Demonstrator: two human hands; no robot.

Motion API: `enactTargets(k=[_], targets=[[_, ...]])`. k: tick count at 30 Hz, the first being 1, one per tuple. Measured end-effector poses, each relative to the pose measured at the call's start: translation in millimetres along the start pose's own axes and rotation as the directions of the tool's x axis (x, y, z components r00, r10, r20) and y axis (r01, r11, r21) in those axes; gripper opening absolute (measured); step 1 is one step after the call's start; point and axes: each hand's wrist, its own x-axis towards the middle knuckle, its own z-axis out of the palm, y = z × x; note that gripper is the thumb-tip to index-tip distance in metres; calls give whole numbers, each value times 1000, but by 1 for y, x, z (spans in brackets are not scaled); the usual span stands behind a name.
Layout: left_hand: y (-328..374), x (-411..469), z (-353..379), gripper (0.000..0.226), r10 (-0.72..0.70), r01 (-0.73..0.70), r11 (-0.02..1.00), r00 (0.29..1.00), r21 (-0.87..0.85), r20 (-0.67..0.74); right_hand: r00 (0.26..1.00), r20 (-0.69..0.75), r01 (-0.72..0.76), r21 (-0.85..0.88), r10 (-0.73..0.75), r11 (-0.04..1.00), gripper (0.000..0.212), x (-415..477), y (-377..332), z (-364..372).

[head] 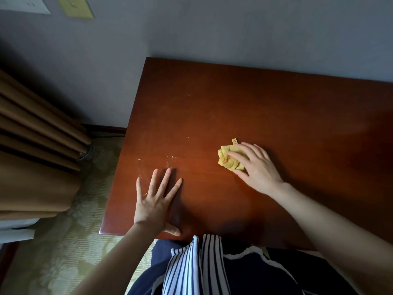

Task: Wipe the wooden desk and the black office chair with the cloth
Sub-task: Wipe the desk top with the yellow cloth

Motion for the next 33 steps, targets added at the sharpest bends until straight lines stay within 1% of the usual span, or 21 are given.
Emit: enactTargets(k=[3, 4, 6, 8, 10, 11, 12, 14, 17, 20, 22, 24, 25, 27, 30, 33], targets=[[0, 1, -1, 139, 3, -3, 1000, 1000, 13, -5, 996, 84, -34, 124, 24, 992, 53, 13, 18, -4], [1, 1, -1, 139, 5, -5, 1000, 1000, 16, -4, 996, 85, -29, 157, 16, 987, 52, 19, 19, -4], [1, 1, -1, 139, 7, -7, 1000, 1000, 26, -2, 998, 41, -46, 225, 38, 973, 53, 30, 11, 0], [2, 1, 0, 139, 3, -3, 1000, 1000, 27, 1, 986, -39, -144, 308, 164, 940, 53, 36, -8, 10], [3, 1, 0, 139, -2, 2, 1000, 1000, 28, 2, 947, -111, -249, 338, 301, 908, 47, 38, -34, 22], [3, 1, -1, 139, -5, 5, 1000, 1000, 30, 3, 930, -140, -276, 341, 339, 899, 44, 37, -48, 27], [3, 1, -1, 138, -7, 6, 1000, 1000, 31, 4, 924, -166, -276, 333, 344, 902, 40, 34, -61, 31], [3, 1, -1, 138, -6, 6, 999, 1000, 36, -2, 945, -198, -199, 285, 261, 938, 36, 25, -81, 37], [3, 1, -1, 138, -5, 5, 999, 1000, 49, -2, 976, -215, 23, 221, 26, 975, 38, 1, -93, 48], [2, 1, 0, 138, -3, 2, 998, 1000, 58, 7, 942, -255, 268, 176, -219, 947, 35, -22, -79, 58], [2, 1, 0, 138, -1, 1, 998, 1000, 63, 9, 902, -269, 391, 178, -337, 903, 32, -32, -60, 60], [1, 1, 0, 138, 0, 0, 998, 1000, 60, 5, 875, -256, 462, 192, -410, 866, 30, -37, -39, 59], [1, 1, 0, 138, 0, -1, 998, 1000, 57, 6, 875, -243, 467, 199, -419, 862, 29, -38, -28, 57], [1, 1, 1, 139, 1, -1, 999, 1000, 45, 3, 905, -231, 404, 204, -357, 892, 31, -37, -7, 51], [0, 2, 1, 140, 1, 0, 1000, 1000, 18, -5, 961, -247, 187, 234, -128, 954, 31, -24, 24, 40], [1, 3, 2, 140, 2, -2, 1000, 1000, 25, -13, 972, -217, -22, 279, 85, 960, 37, 4, 49, 24]])
